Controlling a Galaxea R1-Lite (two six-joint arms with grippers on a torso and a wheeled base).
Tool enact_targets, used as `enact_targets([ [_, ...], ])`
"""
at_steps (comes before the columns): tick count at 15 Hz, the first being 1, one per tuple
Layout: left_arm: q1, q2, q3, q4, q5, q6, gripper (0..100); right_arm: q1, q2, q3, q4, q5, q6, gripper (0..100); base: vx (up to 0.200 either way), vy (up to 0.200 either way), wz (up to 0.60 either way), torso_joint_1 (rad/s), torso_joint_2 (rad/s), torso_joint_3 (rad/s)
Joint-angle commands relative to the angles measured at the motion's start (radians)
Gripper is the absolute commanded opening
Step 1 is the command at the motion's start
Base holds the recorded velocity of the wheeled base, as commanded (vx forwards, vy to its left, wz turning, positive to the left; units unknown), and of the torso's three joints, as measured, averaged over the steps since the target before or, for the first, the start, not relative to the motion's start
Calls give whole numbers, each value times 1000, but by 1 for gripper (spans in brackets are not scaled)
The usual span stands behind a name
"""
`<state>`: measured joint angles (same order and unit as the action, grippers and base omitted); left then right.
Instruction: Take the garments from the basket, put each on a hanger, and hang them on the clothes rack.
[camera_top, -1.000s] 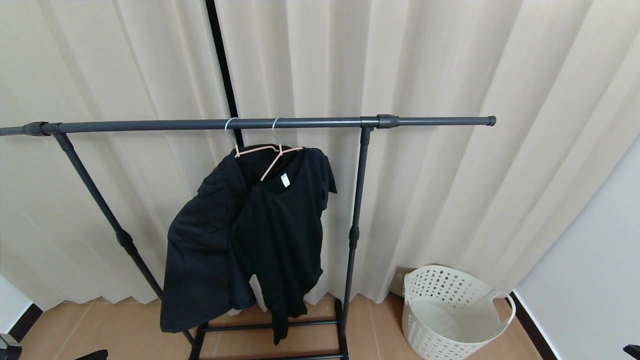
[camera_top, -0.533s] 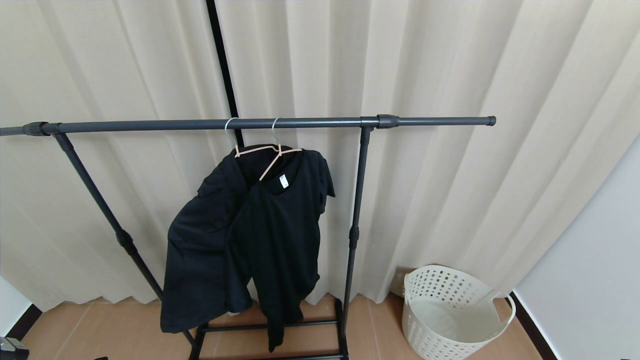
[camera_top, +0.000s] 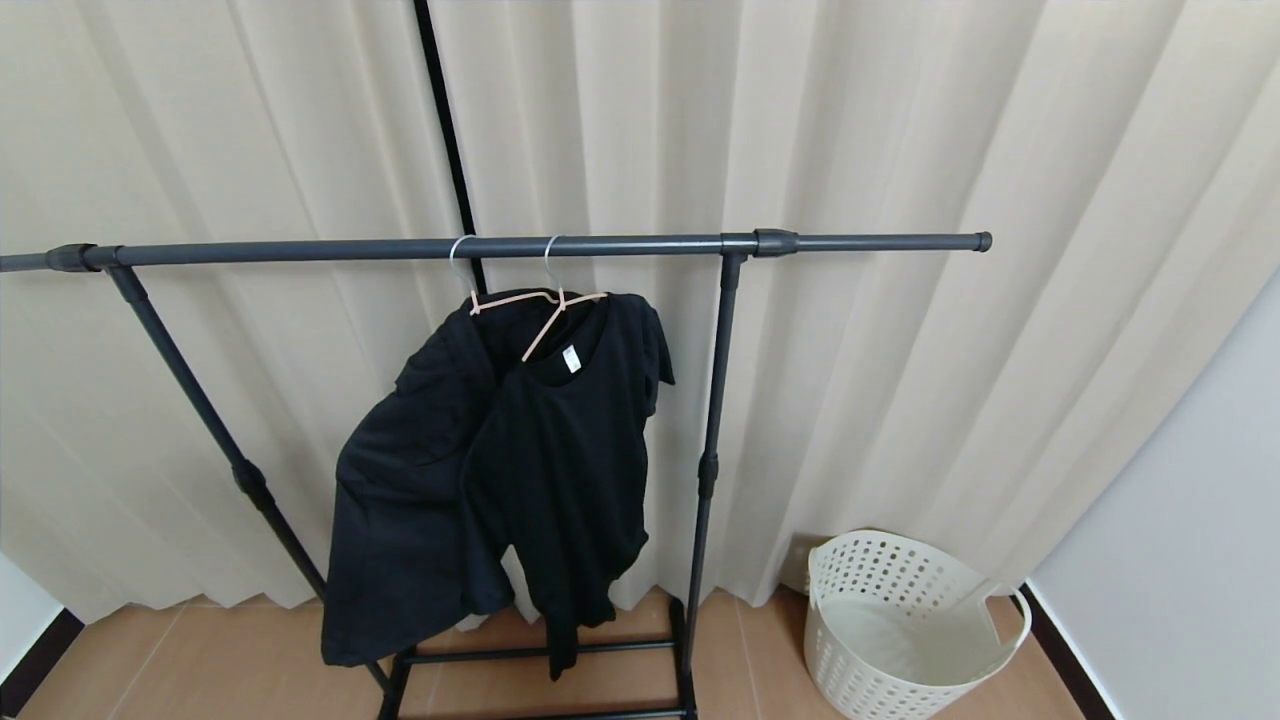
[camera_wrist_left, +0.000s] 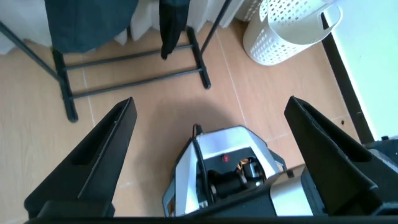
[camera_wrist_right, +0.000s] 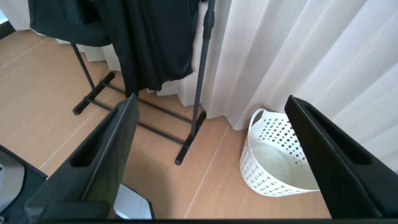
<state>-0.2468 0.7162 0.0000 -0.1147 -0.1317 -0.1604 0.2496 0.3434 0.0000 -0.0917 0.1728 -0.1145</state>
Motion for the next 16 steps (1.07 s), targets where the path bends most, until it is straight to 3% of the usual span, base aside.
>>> enact_targets([
  [1, 17, -61, 0, 26, 0, -18, 100, 0, 2, 0, 0, 1, -1, 100, 0, 0, 0, 0, 0, 0],
  [3, 44, -60, 0, 24, 1, 1, 100, 0, 0, 0, -2, -2, -1, 100, 0, 0, 0, 0, 0, 0],
  [5, 219, -142, 0, 33, 4, 214, 100, 0, -47, 0, -5, -68, 9, 100, 0, 0, 0, 0, 0, 0],
  [6, 277, -205, 0, 41, 4, 266, 100, -3, -75, 0, -3, -98, 19, 100, 0, 0, 0, 0, 0, 0],
  [8, 293, -308, 0, 81, 4, 263, 100, -4, -123, 0, 1, -148, 35, 100, 0, 0, 0, 0, 0, 0],
  [10, 273, -362, 0, 86, 1, 203, 100, -23, -178, 0, 4, -170, 36, 100, 0, 0, 0, 0, 0, 0],
  [13, 276, -454, 0, 86, 18, 190, 100, -130, -239, 0, 3, -170, 36, 100, 0, 0, 0, 0, 0, 0],
  [16, 271, -639, 0, 87, 21, 191, 100, -230, -299, 0, 4, -170, 36, 100, 0, 0, 0, 0, 0, 0],
])
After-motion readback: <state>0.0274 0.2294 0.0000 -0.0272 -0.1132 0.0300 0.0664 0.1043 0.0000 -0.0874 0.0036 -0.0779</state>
